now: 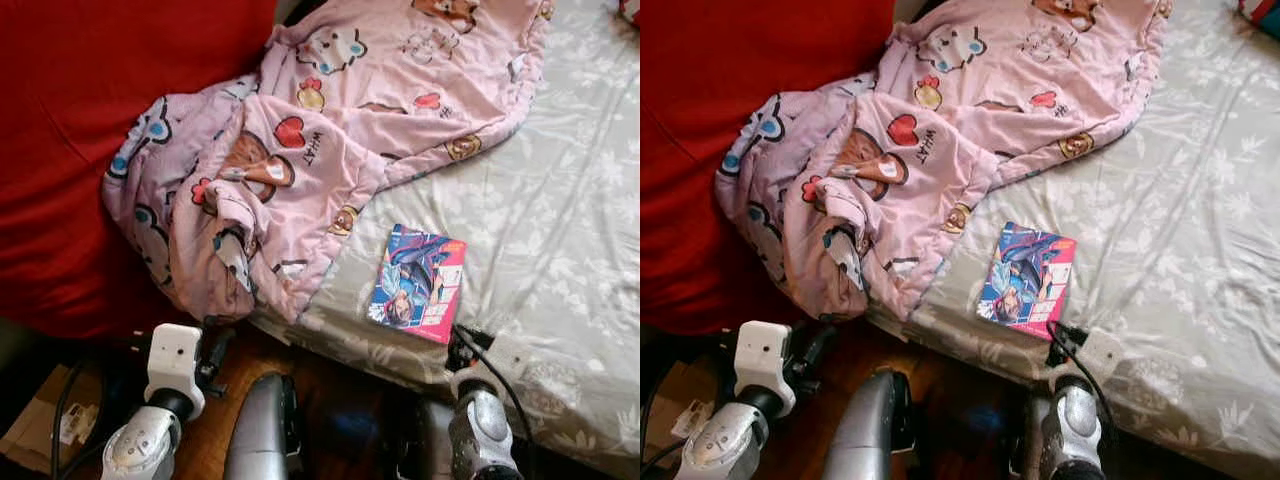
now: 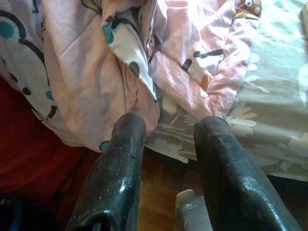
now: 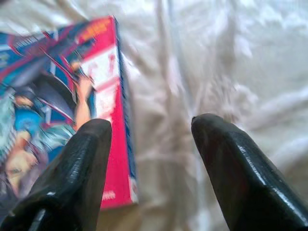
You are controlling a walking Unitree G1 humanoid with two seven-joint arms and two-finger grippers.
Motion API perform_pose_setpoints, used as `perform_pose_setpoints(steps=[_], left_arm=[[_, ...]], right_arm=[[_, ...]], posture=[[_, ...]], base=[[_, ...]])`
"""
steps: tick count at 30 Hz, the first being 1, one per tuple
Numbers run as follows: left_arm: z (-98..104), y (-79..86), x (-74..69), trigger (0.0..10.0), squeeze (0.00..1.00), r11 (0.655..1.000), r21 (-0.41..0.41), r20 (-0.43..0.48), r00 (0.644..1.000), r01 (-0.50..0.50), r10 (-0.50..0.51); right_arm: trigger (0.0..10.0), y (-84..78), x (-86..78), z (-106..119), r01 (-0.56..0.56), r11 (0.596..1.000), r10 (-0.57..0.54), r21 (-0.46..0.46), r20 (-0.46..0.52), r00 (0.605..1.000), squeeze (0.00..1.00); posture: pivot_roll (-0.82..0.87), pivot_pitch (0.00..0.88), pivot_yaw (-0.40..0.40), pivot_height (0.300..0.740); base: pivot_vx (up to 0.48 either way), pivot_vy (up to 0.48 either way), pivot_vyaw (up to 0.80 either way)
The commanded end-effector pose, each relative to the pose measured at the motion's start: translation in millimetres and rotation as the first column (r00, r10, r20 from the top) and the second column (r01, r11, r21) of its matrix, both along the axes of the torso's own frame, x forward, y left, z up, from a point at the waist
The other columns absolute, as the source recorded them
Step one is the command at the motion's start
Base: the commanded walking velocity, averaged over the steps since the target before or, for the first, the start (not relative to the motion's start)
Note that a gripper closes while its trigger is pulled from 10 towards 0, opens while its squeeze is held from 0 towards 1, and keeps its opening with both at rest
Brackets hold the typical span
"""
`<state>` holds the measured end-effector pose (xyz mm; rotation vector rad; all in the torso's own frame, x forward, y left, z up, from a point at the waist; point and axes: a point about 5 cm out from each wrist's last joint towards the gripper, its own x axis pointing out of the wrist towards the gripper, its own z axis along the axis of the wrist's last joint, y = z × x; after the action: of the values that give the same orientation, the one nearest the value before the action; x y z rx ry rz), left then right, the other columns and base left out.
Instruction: Clean up the room
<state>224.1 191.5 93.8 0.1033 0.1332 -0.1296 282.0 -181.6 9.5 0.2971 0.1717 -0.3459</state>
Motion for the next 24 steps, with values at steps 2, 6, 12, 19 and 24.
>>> perform_pose_setpoints(steps=[2,6,12,19,24], left_arm=[[-9.0,3.8,-5.2,10.0,0.00,1.000,0.010,-0.039,0.999,-0.014,0.015],[-9.2,2.8,-5.3,10.0,0.00,1.000,0.009,-0.039,0.999,-0.013,0.014],[-7.7,5.0,-9.2,10.0,0.00,1.000,0.014,-0.039,0.999,-0.020,0.020],[-6.4,11.4,-16.5,10.0,0.00,0.999,0.030,-0.048,0.998,-0.030,0.032],[-6.5,11.9,-17.1,10.0,0.00,0.999,0.033,-0.052,0.998,-0.029,0.031]], right_arm=[[10.0,7.6,-3.0,-10.8,-0.074,0.997,0.075,0.012,-0.080,0.994,0.00],[10.0,10.7,-1.0,-17.5,-0.117,0.990,0.127,0.073,-0.156,0.979,0.00],[10.0,4.4,1.4,-24.1,-0.016,0.965,0.082,0.261,-0.244,0.966,0.00],[10.0,-24.1,8.6,-14.9,0.126,0.946,-0.048,0.300,-0.253,0.966,0.00],[10.0,-52.6,2.3,-13.5,0.232,0.926,-0.154,0.297,-0.262,0.953,0.00]], posture=[[0.12,0.284,0.069,0.636],[0.13,0.285,0.069,0.636],[0.15,0.296,0.069,0.636],[0.18,0.309,0.079,0.636],[0.17,0.314,0.084,0.636]], base=[[0.000,0.000,0.00],[0.000,0.000,0.00],[0.000,0.000,0.00],[0.000,0.000,0.00],[0.000,0.000,0.00]])
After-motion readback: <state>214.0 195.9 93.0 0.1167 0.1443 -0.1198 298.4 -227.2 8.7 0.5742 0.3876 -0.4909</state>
